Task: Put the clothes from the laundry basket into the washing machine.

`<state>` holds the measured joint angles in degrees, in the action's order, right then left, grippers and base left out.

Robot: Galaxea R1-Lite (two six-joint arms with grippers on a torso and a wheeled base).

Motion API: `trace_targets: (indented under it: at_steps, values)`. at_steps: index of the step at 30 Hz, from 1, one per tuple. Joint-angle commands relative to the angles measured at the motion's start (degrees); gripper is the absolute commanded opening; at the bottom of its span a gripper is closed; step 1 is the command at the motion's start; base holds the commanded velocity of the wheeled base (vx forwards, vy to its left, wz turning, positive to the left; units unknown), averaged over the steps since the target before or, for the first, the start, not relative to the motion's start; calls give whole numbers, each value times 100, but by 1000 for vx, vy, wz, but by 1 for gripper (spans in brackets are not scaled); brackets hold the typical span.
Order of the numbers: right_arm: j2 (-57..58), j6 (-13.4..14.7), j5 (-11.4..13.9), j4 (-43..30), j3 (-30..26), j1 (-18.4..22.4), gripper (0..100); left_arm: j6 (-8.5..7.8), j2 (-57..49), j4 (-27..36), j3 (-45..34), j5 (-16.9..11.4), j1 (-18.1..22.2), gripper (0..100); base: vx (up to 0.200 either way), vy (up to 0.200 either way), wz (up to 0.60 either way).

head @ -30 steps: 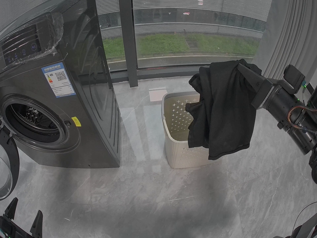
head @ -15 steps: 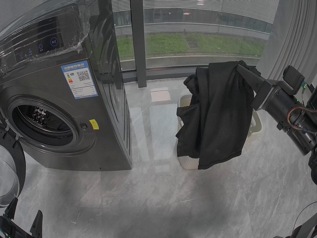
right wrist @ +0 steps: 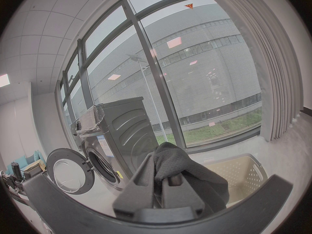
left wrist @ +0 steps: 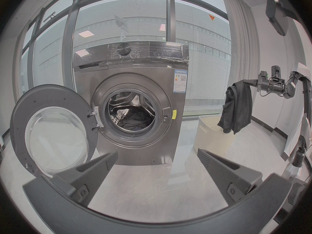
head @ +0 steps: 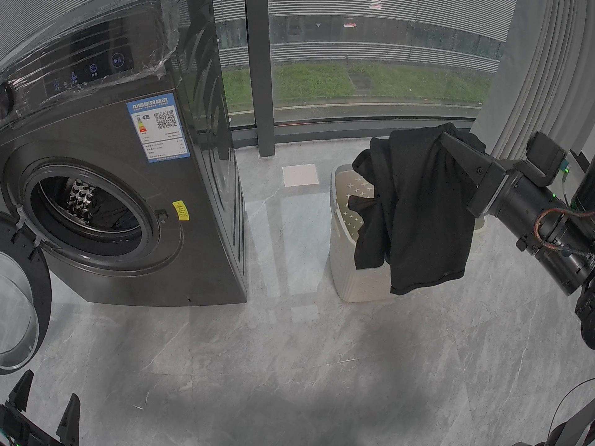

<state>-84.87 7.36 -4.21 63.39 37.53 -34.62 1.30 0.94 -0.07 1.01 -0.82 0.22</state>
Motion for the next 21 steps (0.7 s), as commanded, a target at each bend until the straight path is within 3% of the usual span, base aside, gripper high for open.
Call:
trace_targets:
  at_steps: [1, 5, 9, 11, 13, 14, 18, 21]
  values:
    - [-47, 2, 7, -2, 8, -1, 0, 1, -68, -1, -92, 3, -4, 100, 0, 0, 0]
    - [-47, 46, 25, -46, 52, 34, 0, 1, -68, -1, -92, 3, -4, 100, 0, 0, 0]
    - [-56, 125, 16, -108, 202, 52, 0, -7, -68, -1, -92, -6, -4, 100, 0, 200, 0]
    - [-38, 301, 34, -257, 228, 52, 0, -25, -68, -1, -92, -6, -4, 100, 0, 200, 0]
    - [-30, 406, 87, -319, 210, -1, 0, -25, -68, -1, -92, -6, 4, 100, 0, 200, 0]
    - [-3, 441, 236, -371, 87, -45, 0, -25, -68, -1, -92, 3, 4, 100, 0, 200, 0]
    - [14, 521, 377, -363, -194, -326, 0, -25, -68, -1, -92, 3, 4, 100, 0, 0, 0]
    - [6, 811, 377, -380, -211, -414, 0, -16, -68, -1, -92, 3, 4, 100, 0, 0, 0]
